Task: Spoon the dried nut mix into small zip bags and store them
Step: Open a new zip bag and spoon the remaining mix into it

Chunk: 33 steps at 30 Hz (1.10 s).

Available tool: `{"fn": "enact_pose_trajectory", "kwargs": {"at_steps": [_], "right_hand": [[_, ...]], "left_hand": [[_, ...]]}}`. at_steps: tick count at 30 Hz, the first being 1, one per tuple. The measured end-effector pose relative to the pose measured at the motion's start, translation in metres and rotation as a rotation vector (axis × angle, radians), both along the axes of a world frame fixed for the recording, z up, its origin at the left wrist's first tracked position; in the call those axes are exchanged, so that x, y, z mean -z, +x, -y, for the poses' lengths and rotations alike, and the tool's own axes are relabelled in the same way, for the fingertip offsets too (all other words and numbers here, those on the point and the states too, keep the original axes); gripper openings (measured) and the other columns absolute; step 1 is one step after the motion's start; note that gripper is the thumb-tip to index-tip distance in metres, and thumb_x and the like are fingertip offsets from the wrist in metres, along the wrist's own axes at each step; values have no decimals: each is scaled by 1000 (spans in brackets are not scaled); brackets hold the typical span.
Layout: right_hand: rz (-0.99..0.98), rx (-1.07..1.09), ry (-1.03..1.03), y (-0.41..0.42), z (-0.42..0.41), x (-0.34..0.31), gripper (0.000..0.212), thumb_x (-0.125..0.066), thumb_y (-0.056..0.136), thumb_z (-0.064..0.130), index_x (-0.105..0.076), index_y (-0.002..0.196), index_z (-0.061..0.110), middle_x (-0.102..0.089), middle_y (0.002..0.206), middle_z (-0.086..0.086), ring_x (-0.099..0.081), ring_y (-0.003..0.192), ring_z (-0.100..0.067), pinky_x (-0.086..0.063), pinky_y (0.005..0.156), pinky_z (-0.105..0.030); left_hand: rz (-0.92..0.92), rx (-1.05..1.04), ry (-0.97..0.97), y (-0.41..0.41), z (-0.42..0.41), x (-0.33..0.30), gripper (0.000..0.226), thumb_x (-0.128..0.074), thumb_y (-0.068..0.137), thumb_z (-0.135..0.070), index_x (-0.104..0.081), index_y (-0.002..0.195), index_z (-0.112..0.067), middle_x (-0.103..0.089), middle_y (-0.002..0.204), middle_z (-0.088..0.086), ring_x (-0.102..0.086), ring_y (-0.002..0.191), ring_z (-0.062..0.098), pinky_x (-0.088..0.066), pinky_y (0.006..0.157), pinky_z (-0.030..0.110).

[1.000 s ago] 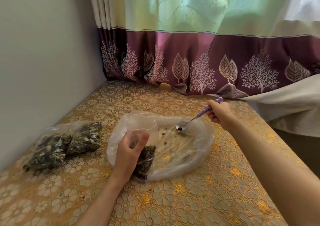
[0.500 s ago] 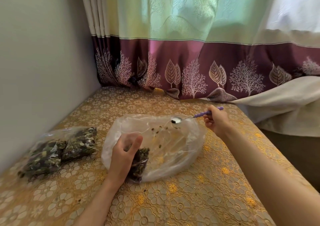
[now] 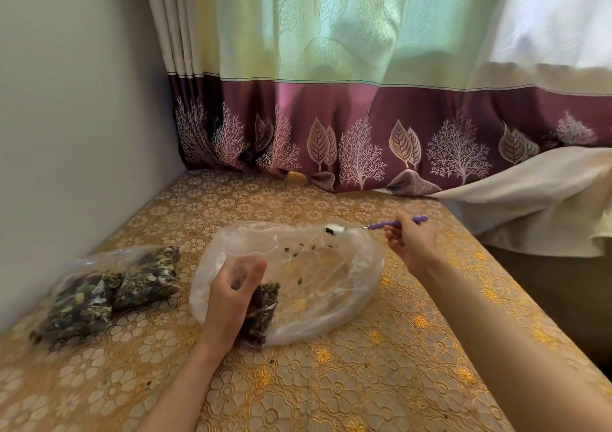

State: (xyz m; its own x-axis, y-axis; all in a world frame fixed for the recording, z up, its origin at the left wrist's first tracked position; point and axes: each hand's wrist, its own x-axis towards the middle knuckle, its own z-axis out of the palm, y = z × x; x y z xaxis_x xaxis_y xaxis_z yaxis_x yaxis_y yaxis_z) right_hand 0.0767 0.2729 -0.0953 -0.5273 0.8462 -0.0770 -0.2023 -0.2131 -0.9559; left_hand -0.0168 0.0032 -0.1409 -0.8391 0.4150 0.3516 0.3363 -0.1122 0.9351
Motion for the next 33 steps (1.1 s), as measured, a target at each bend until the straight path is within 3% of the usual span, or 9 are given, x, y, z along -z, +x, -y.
{"fn": "enact_pose_trajectory", "kwargs": {"at_steps": [8, 13, 17, 23, 28, 30, 33], "right_hand": [[-53, 15, -29, 2, 6, 3, 31, -44, 97, 9, -60, 74, -4, -70, 74, -19, -51, 46, -7, -38, 38, -15], [-110, -38, -17, 5, 7, -1, 34, -45, 98, 12, -62, 72, -2, -70, 72, -16, -55, 52, -10, -44, 42, -15], [-111, -10, -50, 8, 5, -1, 37, -46, 98, 14, -60, 67, 0, -71, 65, -13, -54, 46, -7, -42, 39, -15], [-29, 41, -25, 13, 3, -1, 56, -48, 96, 13, -64, 42, 9, -69, 81, -22, -48, 44, -8, -35, 39, -16], [-34, 47, 1, 18, 4, -4, 64, -44, 95, 9, -57, 32, 12, -70, 80, -22, -44, 41, -7, -32, 36, -16], [-56, 42, -4, 19, 5, -6, 62, -43, 94, 8, -56, 34, 12, -70, 75, -21, -43, 41, -7, -30, 36, -16], [-75, 26, 30, 19, 7, -10, 41, -42, 94, 6, -55, 55, 7, -70, 79, -23, -44, 44, -9, -32, 36, -15]], "left_hand": [[1, 1, -32, -1, 1, 2, 80, -50, 46, -92, -60, 95, -30, -66, 93, -18, -57, 89, -15, -40, 73, 5], [2, 5, -44, -1, 1, 1, 82, -50, 45, -93, -60, 96, -29, -65, 97, -15, -57, 89, -15, -39, 75, 8], [-1, 0, -48, 0, 0, 1, 82, -49, 45, -93, -59, 96, -30, -65, 97, -15, -57, 89, -15, -38, 76, 10], [1, -1, -37, -1, 1, 2, 78, -50, 47, -92, -60, 95, -31, -66, 94, -17, -57, 89, -14, -40, 74, 6], [-6, -6, -22, -1, 0, 2, 76, -51, 47, -91, -61, 93, -31, -66, 92, -17, -58, 88, -14, -40, 72, 0], [-9, -4, -23, -1, 0, 2, 75, -51, 48, -91, -61, 93, -31, -66, 93, -16, -58, 88, -14, -40, 71, -1], [-6, -2, -25, -1, 0, 1, 75, -51, 47, -91, -60, 93, -32, -65, 95, -15, -58, 88, -14, -40, 70, -2]]}}
